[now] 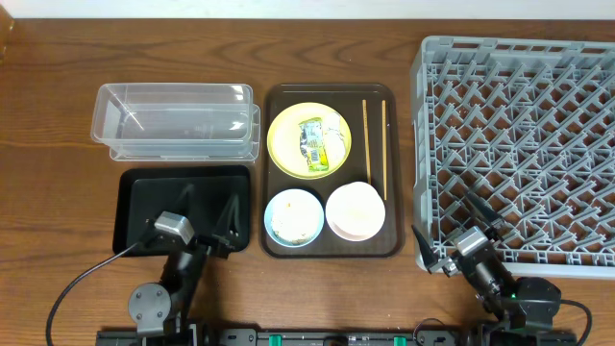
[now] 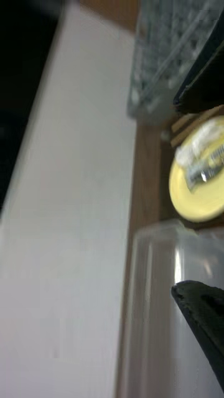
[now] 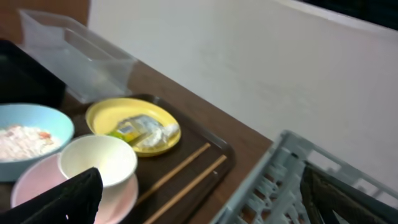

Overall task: Sort waste into correct bins and load items into the dishwasher rack
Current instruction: 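Reach the left gripper to the white cup on the pink bowl and grasp it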

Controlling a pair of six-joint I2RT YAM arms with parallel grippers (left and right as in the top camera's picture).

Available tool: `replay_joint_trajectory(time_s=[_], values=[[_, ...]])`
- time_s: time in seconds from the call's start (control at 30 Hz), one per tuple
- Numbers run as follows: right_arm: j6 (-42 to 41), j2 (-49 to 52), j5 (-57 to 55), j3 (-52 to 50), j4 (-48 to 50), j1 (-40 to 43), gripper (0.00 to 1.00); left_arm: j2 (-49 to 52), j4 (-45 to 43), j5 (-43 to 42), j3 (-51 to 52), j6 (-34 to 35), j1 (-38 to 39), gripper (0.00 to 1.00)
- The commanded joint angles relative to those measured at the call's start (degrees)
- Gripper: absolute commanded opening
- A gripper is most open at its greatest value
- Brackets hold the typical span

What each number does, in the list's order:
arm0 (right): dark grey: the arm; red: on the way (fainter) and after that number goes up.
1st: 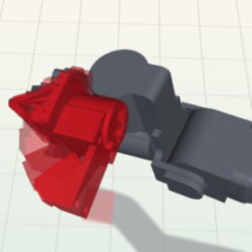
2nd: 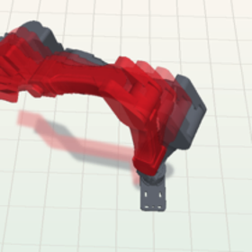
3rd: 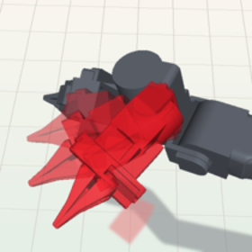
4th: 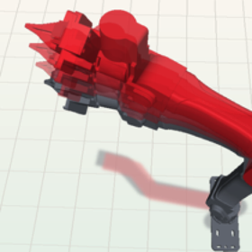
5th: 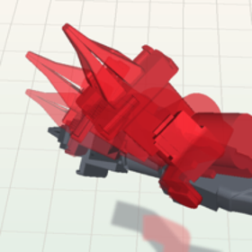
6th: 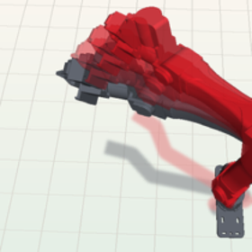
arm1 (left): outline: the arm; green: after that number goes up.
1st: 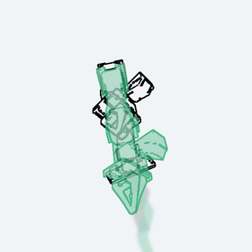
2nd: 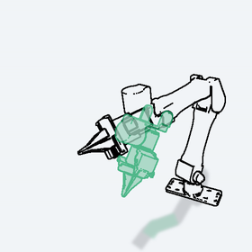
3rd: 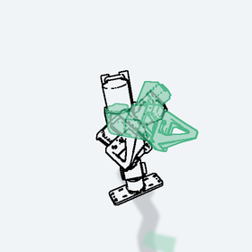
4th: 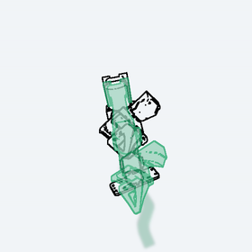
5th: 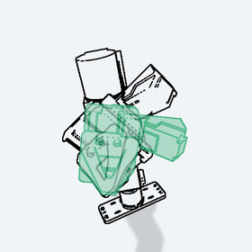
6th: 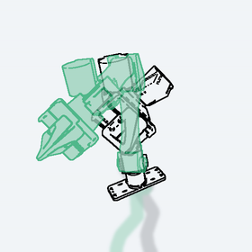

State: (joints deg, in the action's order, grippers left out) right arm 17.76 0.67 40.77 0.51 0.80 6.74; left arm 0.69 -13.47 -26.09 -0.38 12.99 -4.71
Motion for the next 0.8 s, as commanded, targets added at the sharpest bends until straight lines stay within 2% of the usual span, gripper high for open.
replay_joint_trajectory(time_s=[0.0, 0.03, 0.1, 0.27, 0.37, 0.5, 0.6, 0.7, 0.77], values=[[-11.15, -0.17, 0.92, 0.92, 0.24, -0.81, 0.99, -0.46, -0.37, -6.08, -2.49, 2.97, 0.24, 0.88], [-15.91, -0.17, -0.33, 1.88, -0.35, -0.81, 0.99, -0.46, -0.33, -6.08, -3.43, 2.97, 0.24, 0.88], [-20.26, -0.02, -0.85, 4.37, -2.32, -0.81, 0.99, -0.24, 0.52, -5.81, -6.58, 2.97, 0.24, 0.88], [-21.57, 3.69, -0.92, 16.0, -12.35, -0.81, 0.99, 6.05, 13.2, -4.31, -20.37, 3.21, 0.24, 0.88], [-21.57, 9.46, -0.87, 24.68, -19.56, -0.81, 0.99, 14.36, 21.09, -5.33, -29.73, 3.43, 0.24, 0.88], [-21.46, 20.09, -0.9, 37.16, -31.26, -0.81, 0.99, 28.0, 31.78, -11.98, -44.46, 3.41, 0.24, 0.88], [-20.24, 28.17, -0.22, 45.88, -40.59, -0.81, 0.99, 38.34, 44.41, -14.93, -56.37, 3.32, 0.24, 0.89], [-20.28, 34.8, 4.15, 52.54, -46.99, -0.81, 0.99, 45.86, 55.98, -15.17, -64.7, 2.95, 0.24, 0.88], [-21.75, 37.9, 10.19, 54.75, -49.2, -0.81, 0.99, 49.48, 59.8, -17.79, -67.47, 3.06, 0.24, 0.88]])
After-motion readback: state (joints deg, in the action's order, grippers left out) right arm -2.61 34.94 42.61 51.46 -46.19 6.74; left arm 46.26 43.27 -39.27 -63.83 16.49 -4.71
